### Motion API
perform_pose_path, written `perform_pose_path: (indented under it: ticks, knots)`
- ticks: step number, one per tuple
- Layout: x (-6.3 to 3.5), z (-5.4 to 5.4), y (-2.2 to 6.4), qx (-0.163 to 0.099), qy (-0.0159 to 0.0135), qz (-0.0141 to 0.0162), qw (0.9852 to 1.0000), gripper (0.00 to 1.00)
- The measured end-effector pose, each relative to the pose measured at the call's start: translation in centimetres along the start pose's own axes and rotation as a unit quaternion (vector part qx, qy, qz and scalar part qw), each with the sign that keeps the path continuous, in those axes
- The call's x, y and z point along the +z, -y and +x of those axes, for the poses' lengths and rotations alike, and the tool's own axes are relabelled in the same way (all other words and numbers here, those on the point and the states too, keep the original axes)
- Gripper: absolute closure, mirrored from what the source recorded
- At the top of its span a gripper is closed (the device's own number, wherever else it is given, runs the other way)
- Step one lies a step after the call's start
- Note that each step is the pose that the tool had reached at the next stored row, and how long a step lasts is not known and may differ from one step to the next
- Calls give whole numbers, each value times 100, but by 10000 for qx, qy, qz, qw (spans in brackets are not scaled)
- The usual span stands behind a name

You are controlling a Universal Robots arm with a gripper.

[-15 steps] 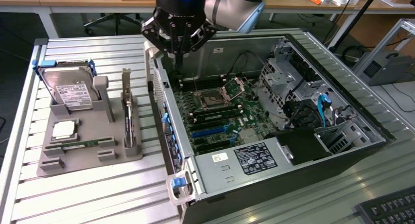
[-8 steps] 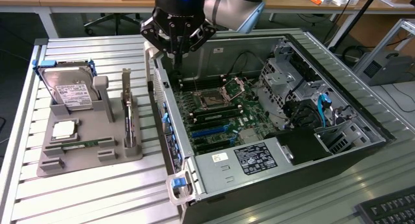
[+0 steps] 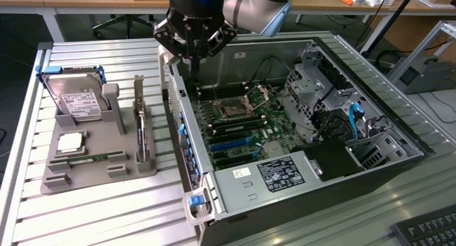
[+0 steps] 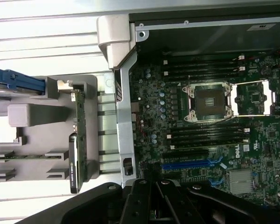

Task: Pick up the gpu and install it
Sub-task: 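Reach for the gpu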

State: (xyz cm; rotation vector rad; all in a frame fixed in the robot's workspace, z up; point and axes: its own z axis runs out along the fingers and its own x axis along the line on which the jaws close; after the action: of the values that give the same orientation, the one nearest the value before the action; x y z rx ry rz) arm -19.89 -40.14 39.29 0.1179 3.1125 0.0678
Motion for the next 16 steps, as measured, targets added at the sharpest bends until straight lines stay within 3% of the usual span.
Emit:
perform_pose_path:
  ticks: [16]
  knots:
    - [0, 31, 2, 0, 0, 0, 10000, 89]
